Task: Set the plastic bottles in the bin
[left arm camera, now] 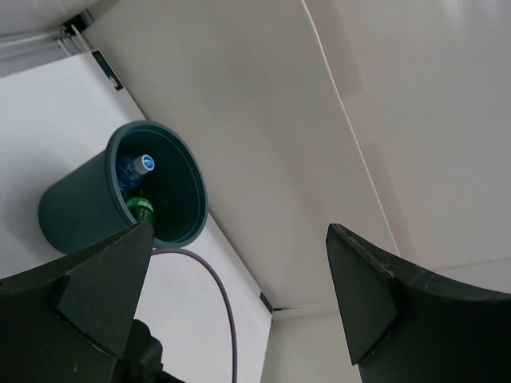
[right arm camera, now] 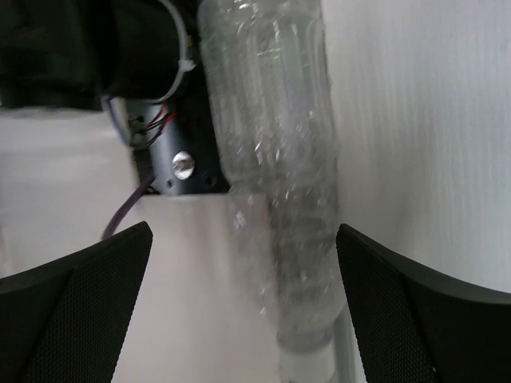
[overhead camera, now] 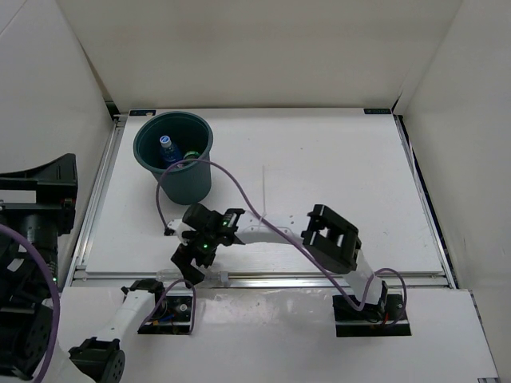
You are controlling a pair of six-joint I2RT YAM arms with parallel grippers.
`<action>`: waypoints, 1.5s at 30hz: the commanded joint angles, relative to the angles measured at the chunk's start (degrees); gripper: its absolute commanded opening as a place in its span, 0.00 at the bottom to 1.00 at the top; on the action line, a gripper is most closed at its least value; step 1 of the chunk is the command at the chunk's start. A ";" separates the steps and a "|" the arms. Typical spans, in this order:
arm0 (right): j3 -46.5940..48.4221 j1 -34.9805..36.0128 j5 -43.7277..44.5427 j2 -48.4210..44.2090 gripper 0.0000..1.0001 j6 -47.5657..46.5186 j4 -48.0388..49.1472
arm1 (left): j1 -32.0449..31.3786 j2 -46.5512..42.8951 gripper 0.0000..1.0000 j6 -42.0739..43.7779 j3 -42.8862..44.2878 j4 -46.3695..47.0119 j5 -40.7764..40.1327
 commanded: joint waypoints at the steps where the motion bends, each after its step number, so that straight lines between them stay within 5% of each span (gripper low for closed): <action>1: 5.07 1.31 4.66 2.55 1.00 -3.62 3.88 | 0.34 0.07 1.00 5.40 0.66 -4.90 -2.11; 10: 6.23 3.68 18.00 9.23 1.00 -4.93 2.13 | -0.89 -2.48 1.00 6.54 0.66 -5.95 -2.72; 17: 7.37 4.48 29.71 12.93 0.85 -4.77 -4.72 | -2.82 -5.29 1.00 4.70 -1.71 -5.95 -5.18; 19: 7.37 4.48 30.24 12.93 0.77 -4.15 -6.74 | -2.83 -5.30 1.00 4.08 -1.71 -5.95 -5.97; 20: 7.37 4.48 30.24 12.93 0.61 -4.15 -7.45 | -3.43 -5.99 1.00 3.47 -1.71 -5.95 -6.76; 22: 7.37 4.48 32.70 12.23 0.46 -2.92 -9.12 | -4.05 -6.53 1.00 2.25 -2.24 -5.95 -7.64; 28: 2.72 4.48 39.12 3.46 0.26 -0.99 -13.25 | -5.46 -9.51 1.00 -1.89 -5.22 -5.95 -10.63; 36: 10.86 3.95 47.80 -12.72 0.25 0.52 -23.17 | -7.31 -12.50 1.00 -5.14 -13.92 -5.95 -16.78; 41: 38.26 0.10 57.84 -7.57 0.29 -12.89 -23.19 | -7.31 -15.57 1.00 -5.15 -27.07 -5.95 -17.32; 45: 42.00 -6.85 52.31 -5.36 0.31 -15.22 -11.26 | -7.31 -18.30 1.00 -9.52 -37.99 -5.95 -17.32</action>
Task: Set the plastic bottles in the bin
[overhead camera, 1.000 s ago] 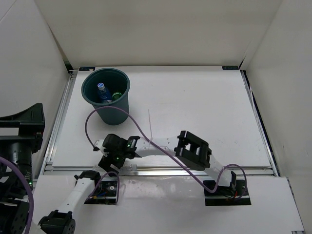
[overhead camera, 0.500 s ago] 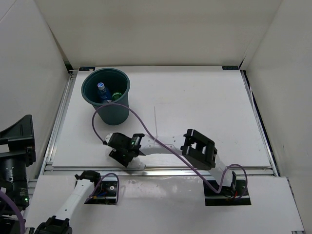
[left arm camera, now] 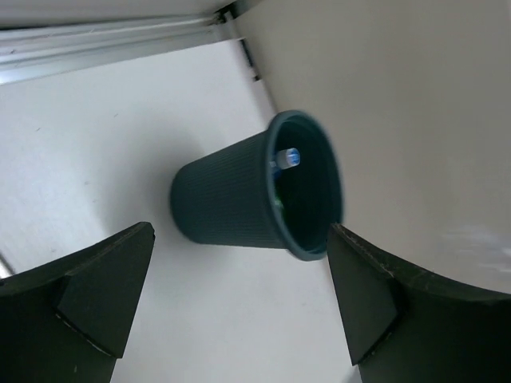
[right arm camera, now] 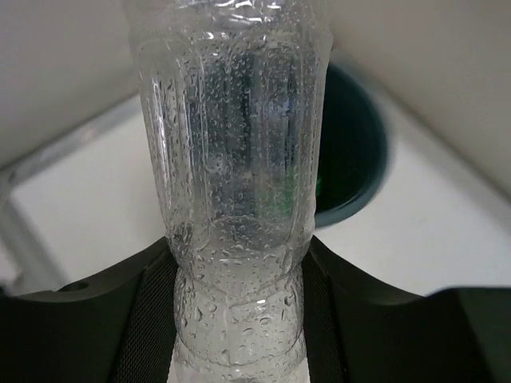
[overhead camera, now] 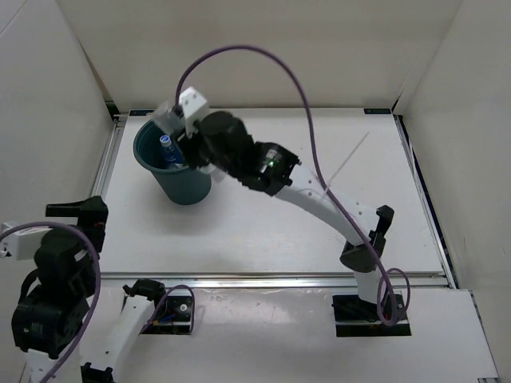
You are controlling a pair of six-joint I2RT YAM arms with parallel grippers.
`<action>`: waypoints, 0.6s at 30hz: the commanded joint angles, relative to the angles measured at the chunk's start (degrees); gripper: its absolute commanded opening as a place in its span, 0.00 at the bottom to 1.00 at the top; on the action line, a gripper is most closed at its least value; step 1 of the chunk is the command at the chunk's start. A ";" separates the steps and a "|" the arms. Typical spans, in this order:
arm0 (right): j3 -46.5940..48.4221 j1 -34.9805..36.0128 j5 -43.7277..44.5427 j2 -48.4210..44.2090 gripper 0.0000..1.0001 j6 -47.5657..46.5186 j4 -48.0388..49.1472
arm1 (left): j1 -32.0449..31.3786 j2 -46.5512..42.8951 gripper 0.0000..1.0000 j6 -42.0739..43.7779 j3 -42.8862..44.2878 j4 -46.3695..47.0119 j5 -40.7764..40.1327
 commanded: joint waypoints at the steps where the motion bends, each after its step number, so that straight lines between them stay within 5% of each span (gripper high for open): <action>1: 2.30 -5.96 0.99 2.66 0.32 -6.63 11.32 | -0.31 -1.78 1.00 -5.05 -7.06 -5.73 0.12; 6: 8.82 -11.15 -11.13 8.55 0.40 -4.89 25.06 | -0.31 -3.63 1.00 -9.20 -14.18 -5.20 7.77; 14: 11.73 -14.58 -23.44 15.41 0.46 1.88 42.03 | -0.31 2.08 1.00 -1.73 -9.62 -5.20 8.83; 17: 12.24 -15.11 -25.64 17.08 0.62 2.41 42.05 | -0.31 2.61 1.00 -1.73 -9.09 -5.20 8.83; 18: 11.55 -15.63 -26.25 17.08 0.92 3.72 42.05 | -0.31 2.61 1.00 -1.73 -9.09 -5.20 8.83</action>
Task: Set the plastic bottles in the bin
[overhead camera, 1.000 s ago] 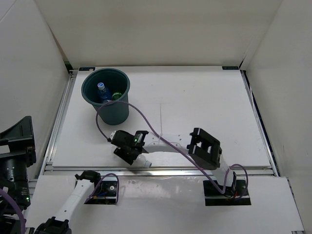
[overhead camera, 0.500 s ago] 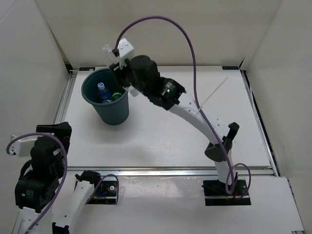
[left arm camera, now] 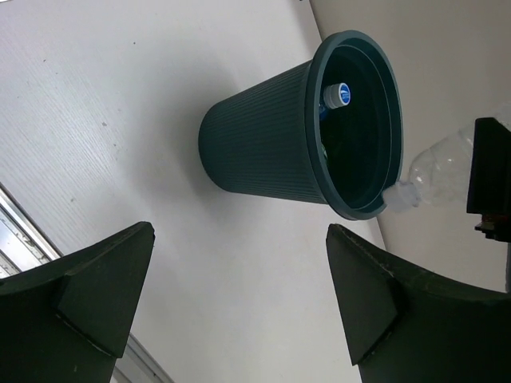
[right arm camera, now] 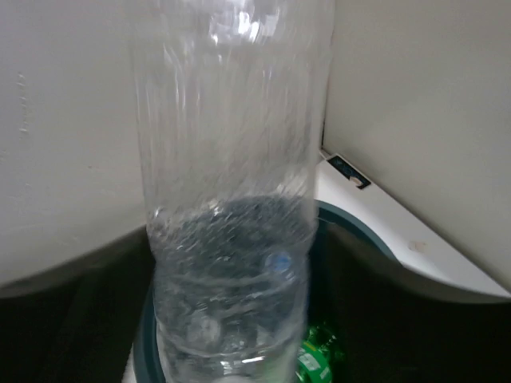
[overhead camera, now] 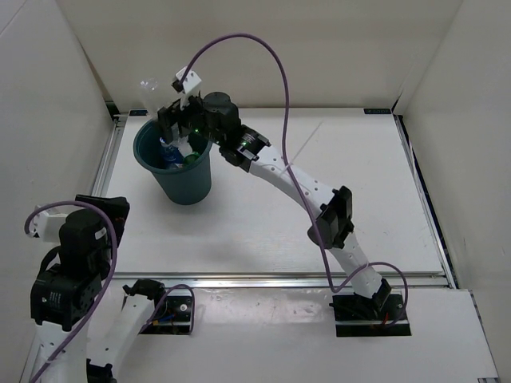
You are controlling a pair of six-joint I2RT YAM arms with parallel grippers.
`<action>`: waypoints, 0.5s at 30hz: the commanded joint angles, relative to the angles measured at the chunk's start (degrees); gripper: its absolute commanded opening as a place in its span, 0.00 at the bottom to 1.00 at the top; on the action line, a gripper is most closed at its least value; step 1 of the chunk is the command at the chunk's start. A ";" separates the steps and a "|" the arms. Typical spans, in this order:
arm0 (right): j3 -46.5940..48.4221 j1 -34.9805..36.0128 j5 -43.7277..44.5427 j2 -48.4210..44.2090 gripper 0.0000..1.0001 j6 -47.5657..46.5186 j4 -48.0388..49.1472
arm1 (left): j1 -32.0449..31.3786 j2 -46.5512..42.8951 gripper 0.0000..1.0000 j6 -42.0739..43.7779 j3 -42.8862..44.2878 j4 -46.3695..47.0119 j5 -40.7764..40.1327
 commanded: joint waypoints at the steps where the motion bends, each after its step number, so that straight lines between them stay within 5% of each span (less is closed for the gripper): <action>1: 0.81 -1.88 -4.62 -1.36 1.00 4.03 8.37 | -0.31 1.02 1.00 1.09 1.44 -3.83 0.66; 5: -3.04 -3.64 0.97 -6.27 1.00 7.72 4.68 | -0.31 1.02 1.00 -1.53 0.04 -3.83 -0.65; 10: -3.68 -9.18 6.53 -13.29 1.00 18.53 -12.87 | -0.31 -0.82 1.00 -0.68 -2.51 -0.94 -5.92; 15: -11.57 -14.54 1.10 -25.23 1.00 20.32 -25.98 | -0.31 -3.20 1.00 4.43 -9.53 4.00 -7.08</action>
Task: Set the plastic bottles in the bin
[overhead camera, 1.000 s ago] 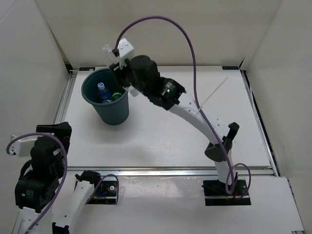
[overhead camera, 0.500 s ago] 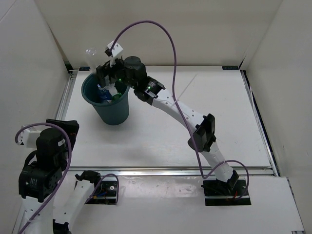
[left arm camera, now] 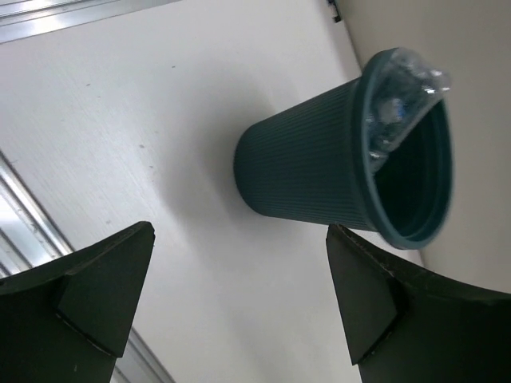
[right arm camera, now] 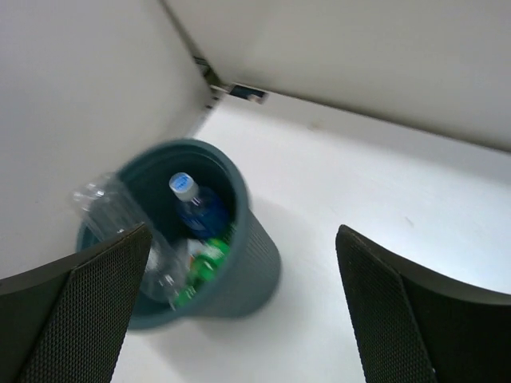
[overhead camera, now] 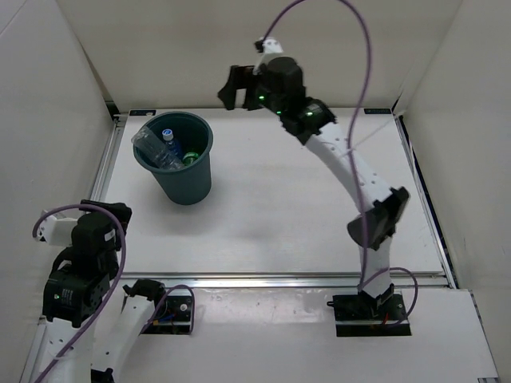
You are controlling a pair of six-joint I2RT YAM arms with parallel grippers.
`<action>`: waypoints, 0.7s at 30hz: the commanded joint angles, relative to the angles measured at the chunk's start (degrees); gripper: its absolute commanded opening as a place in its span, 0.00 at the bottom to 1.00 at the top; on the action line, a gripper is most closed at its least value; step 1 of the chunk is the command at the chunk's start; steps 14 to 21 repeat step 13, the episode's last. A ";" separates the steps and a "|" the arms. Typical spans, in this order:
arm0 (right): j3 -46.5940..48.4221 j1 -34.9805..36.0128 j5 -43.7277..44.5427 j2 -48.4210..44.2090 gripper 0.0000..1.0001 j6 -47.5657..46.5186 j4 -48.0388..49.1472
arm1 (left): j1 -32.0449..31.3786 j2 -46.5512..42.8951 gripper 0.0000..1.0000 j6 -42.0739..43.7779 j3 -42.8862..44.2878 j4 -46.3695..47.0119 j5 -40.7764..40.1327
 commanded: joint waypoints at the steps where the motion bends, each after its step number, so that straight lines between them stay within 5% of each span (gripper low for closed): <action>1: -5.82 -1.61 -2.12 -12.38 1.00 1.84 -9.25 | -0.31 -2.10 1.00 3.01 -4.38 1.72 -2.58; 7: -17.96 -2.22 -5.91 -29.17 1.00 -5.99 -18.48 | -0.31 -4.49 1.00 2.49 -15.11 1.72 -5.29; 12: -29.39 -2.75 0.23 -41.73 1.00 -6.52 -24.46 | -0.31 -4.58 1.00 4.50 -21.33 8.56 -15.12; 21: -32.46 -2.75 1.81 -42.89 1.00 -6.52 -25.69 | -0.31 -3.97 1.00 5.11 -22.40 10.06 -17.23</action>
